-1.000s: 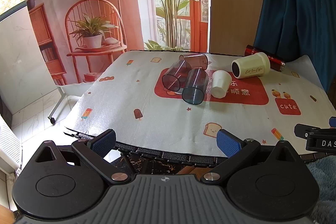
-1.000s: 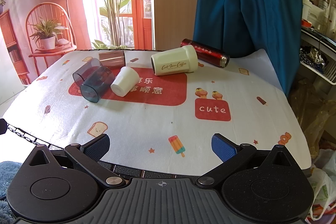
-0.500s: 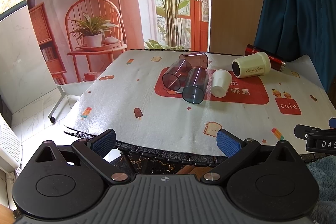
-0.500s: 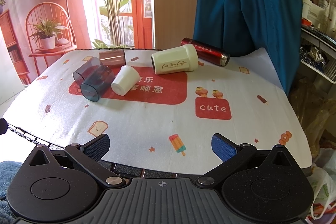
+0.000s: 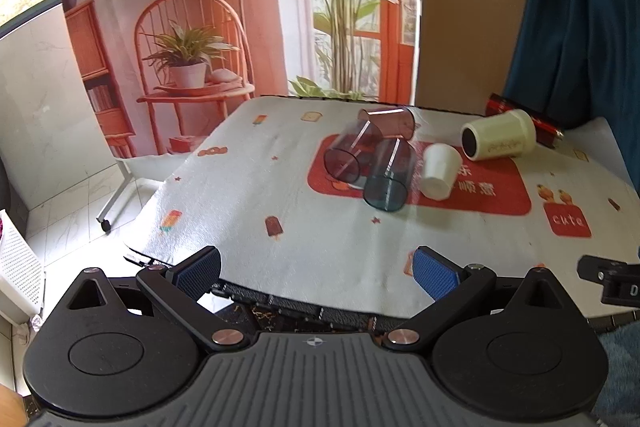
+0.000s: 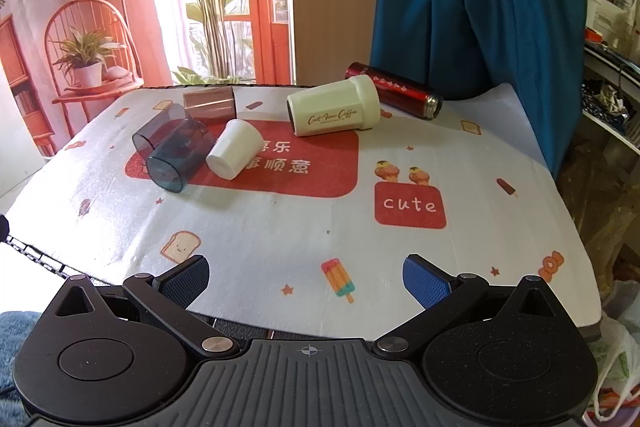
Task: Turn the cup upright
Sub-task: 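Reach the right gripper to the tipped white paper cup and close on it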
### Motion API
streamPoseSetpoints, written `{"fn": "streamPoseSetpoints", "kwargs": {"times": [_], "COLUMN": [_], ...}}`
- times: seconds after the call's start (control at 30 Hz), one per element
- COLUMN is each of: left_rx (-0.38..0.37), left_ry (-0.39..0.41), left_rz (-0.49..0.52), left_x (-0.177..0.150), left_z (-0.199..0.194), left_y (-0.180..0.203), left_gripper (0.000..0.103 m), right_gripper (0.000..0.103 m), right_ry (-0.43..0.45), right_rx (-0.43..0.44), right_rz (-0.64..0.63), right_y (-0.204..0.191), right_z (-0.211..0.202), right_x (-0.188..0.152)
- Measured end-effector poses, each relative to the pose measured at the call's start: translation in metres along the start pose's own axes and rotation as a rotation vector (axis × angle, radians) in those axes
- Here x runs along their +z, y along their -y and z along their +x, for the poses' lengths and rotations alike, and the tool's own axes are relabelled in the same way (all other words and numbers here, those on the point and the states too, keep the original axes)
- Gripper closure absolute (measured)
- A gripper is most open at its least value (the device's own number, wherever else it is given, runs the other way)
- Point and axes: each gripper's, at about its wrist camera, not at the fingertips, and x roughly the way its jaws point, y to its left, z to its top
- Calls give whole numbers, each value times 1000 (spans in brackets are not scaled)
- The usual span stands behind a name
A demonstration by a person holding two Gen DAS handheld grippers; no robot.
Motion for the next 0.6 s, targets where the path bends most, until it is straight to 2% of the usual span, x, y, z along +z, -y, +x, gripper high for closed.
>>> {"fn": "streamPoseSetpoints", "kwargs": {"times": [0.23,0.4,0.47,0.6], "left_rx": [32,52,61,72], "left_ry": [0,-44,-68,-105], "left_rz": [-29,-36,-35,-60], "left_x": [12,7,4,0], "left_z": [25,53,65,85], "left_y": [-9,-13,-15,-28], "left_gripper": [0,0,0,0], "right_gripper": [0,1,7,12], "right_ry": [-6,-12,-15,-31], "right_rx": [9,33,51,91], "right_rz": [12,23,30,43], "right_y": [6,3,-3,-22], "right_z": [32,80,102,150], "right_x": [22,45,55,78]}}
